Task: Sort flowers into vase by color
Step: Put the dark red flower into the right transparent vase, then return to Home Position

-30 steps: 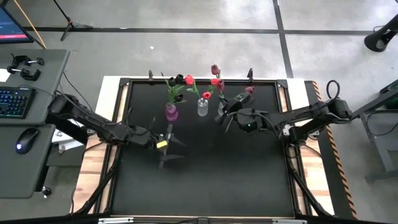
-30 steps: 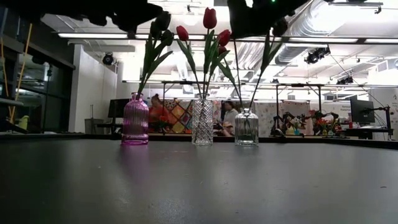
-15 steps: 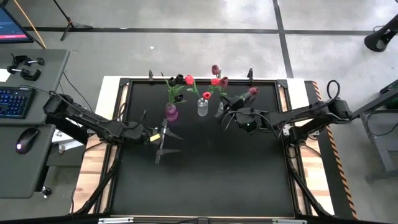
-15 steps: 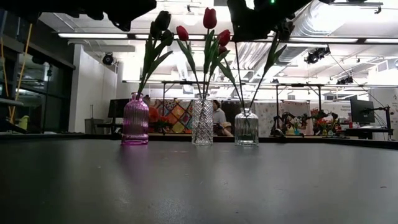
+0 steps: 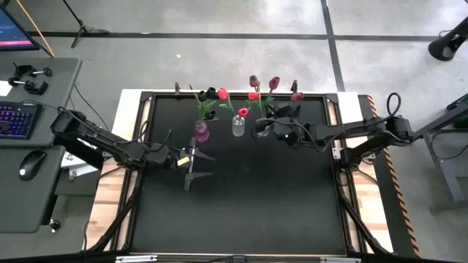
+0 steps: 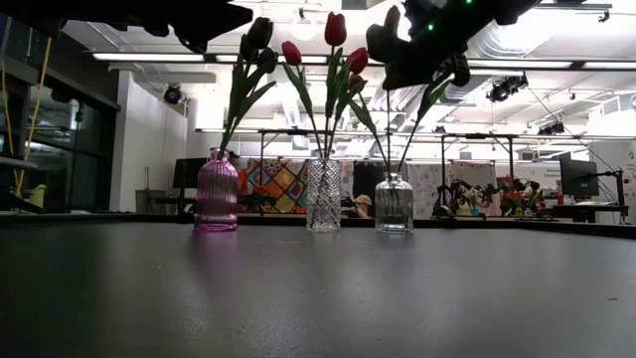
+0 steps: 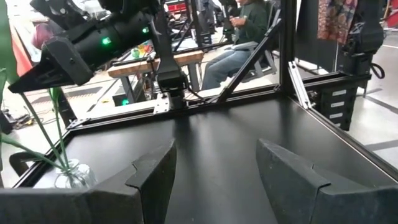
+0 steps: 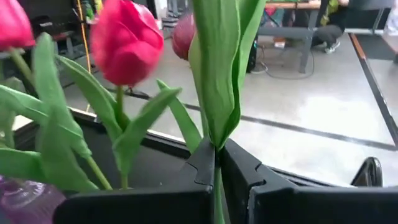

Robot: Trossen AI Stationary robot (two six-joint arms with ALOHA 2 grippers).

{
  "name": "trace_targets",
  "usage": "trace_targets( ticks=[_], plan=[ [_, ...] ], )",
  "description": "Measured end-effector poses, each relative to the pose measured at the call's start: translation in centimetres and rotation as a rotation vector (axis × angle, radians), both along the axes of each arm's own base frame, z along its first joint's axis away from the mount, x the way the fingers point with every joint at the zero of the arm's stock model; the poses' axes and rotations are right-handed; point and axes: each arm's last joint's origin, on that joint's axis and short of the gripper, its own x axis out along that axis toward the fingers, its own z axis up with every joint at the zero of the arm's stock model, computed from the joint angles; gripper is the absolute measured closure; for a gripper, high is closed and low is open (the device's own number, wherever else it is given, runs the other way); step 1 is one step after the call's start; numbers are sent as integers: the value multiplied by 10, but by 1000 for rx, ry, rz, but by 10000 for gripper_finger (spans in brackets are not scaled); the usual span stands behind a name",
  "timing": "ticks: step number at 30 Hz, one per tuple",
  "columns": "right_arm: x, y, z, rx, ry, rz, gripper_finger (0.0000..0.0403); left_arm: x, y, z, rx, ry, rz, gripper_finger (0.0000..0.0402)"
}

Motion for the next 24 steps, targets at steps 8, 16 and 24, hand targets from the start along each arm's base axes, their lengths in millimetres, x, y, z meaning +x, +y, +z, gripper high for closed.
trace_targets(
  ticks=[8, 16, 24],
  plan=[
    [-1, -5, -6, 60, 35, 57, 388, 0, 0, 0, 0, 0, 0, 193],
    [-1, -4, -6, 44, 63, 61, 282, 0, 1, 0, 4, -1, 34, 193],
    [-1, 1, -6, 18, 115, 103, 161, 0, 1, 0, 7, -1, 50, 193]
  ],
)
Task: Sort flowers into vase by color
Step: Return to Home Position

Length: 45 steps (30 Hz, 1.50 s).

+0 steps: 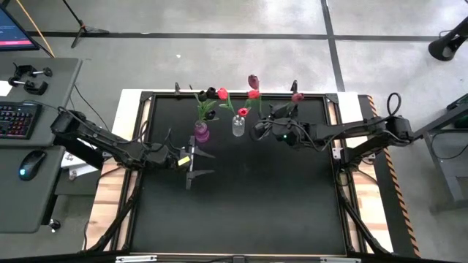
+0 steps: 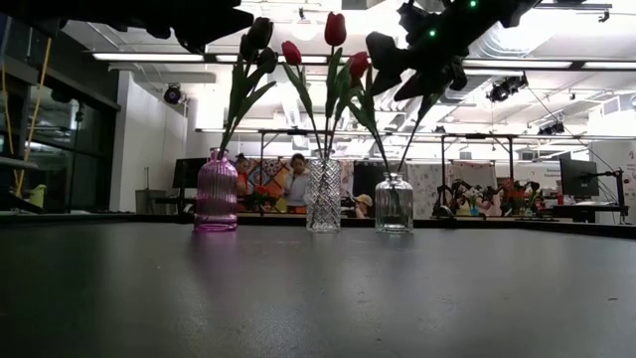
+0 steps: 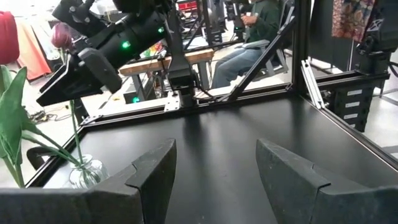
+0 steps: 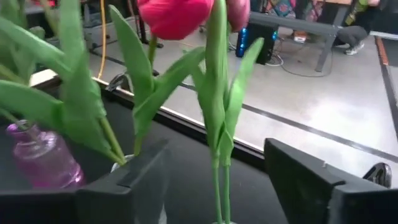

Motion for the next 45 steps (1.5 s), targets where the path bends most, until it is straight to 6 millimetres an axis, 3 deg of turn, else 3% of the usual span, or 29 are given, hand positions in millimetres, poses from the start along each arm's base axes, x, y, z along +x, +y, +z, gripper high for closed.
trace_targets(
  ticks=[5, 15, 21, 25, 28, 33, 37, 41, 45],
  plan=[
    [-6, 8, 10, -22, -1, 43, 130, 0, 0, 0, 1, 0, 0, 193],
    [-26, 20, 43, -7, -123, 194, 125, 0, 0, 0, 1, -1, 0, 193],
    [-19, 28, 54, 7, -190, 517, 125, 0, 0, 1, -1, -6, 0, 193],
    [-17, 43, 51, 71, -166, 743, 129, 0, 1, 0, 10, 0, 27, 193],
    [-21, 59, 42, 109, -87, 767, 144, 0, 1, -1, 15, 4, 44, 193],
    [-33, 87, 23, 99, 61, 655, 197, 0, 1, -1, 20, 7, 45, 193],
    [-47, 102, -11, 105, 121, 607, 274, 0, 2, -2, 28, 21, 69, 193],
    [-62, 105, -55, 170, 109, 590, 375, 4, 6, -7, 91, 45, 9, 195],
    [-70, 101, -83, 247, 26, 665, 386, 7, 17, -26, 126, 2, -148, 229]
  ],
)
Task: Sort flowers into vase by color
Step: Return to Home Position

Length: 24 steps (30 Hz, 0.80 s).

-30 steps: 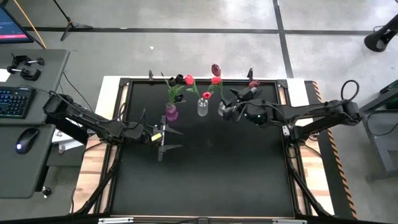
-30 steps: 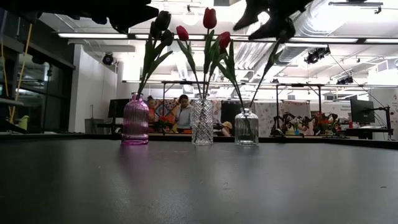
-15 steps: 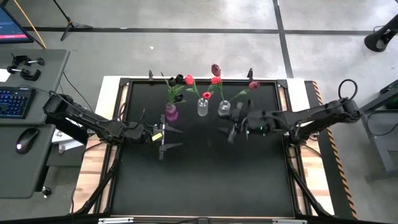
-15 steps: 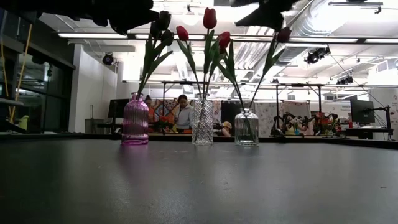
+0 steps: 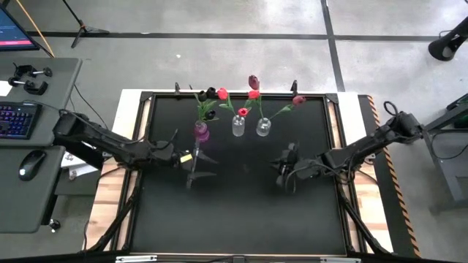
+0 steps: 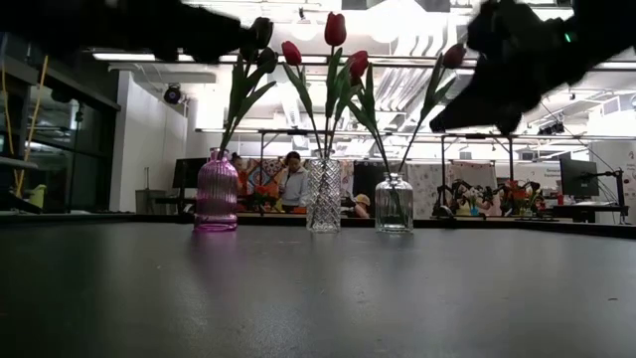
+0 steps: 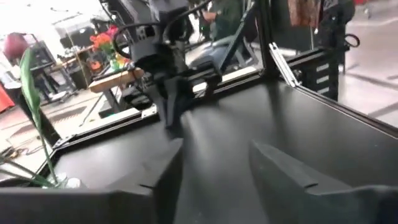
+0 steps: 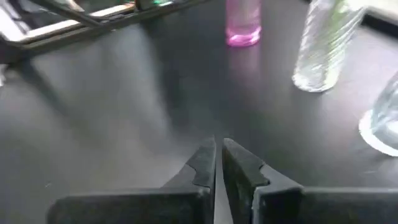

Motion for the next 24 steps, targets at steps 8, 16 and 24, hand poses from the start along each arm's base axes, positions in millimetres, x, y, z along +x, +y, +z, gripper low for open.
trace_targets(
  ticks=[8, 16, 24],
  plan=[
    [-4, -3, -9, -36, -38, 94, 399, -14, 46, -34, -91, -19, 53, 389],
    [-3, -1, -7, -84, -48, 146, 402, -41, 54, -51, -202, 21, 117, 400],
    [-8, 12, -8, -95, -39, 208, 403, -63, 43, -50, -228, -12, 135, 401]
  ],
)
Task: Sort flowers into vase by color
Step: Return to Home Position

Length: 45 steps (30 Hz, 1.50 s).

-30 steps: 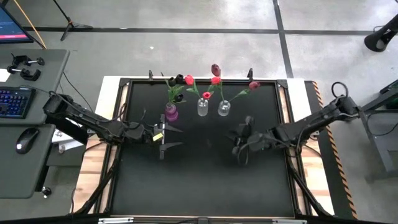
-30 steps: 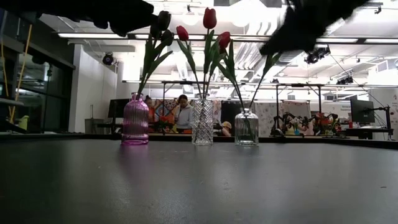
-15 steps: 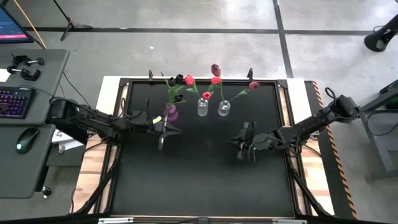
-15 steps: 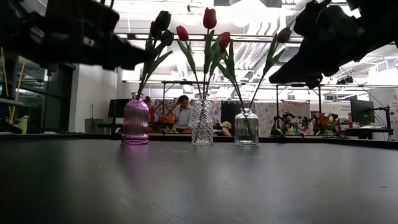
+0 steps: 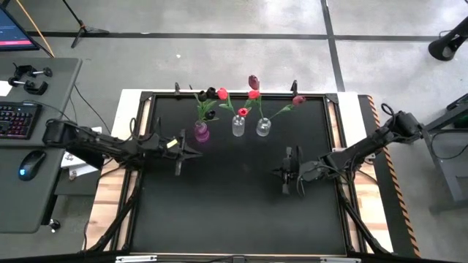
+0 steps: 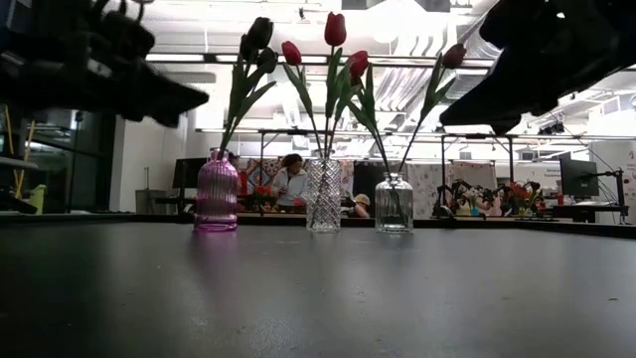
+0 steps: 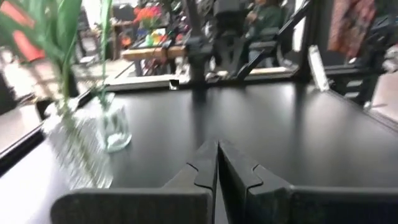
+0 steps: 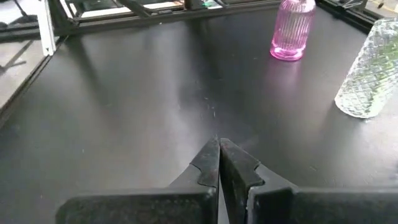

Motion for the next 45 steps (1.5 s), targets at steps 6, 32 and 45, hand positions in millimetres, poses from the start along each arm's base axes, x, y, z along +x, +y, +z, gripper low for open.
trace_targets(
  ticks=[6, 32, 45],
  plan=[
    [-5, 6, -1, -40, 7, -16, 403, -14, -5, -5, -11, 16, 57, 401],
    [-59, -43, 22, -127, -448, 94, 403, -21, -7, -6, -54, 61, 68, 401],
    [-95, -72, 21, -7, -407, 40, 403, -21, -7, -6, -54, 63, 69, 401]
  ],
)
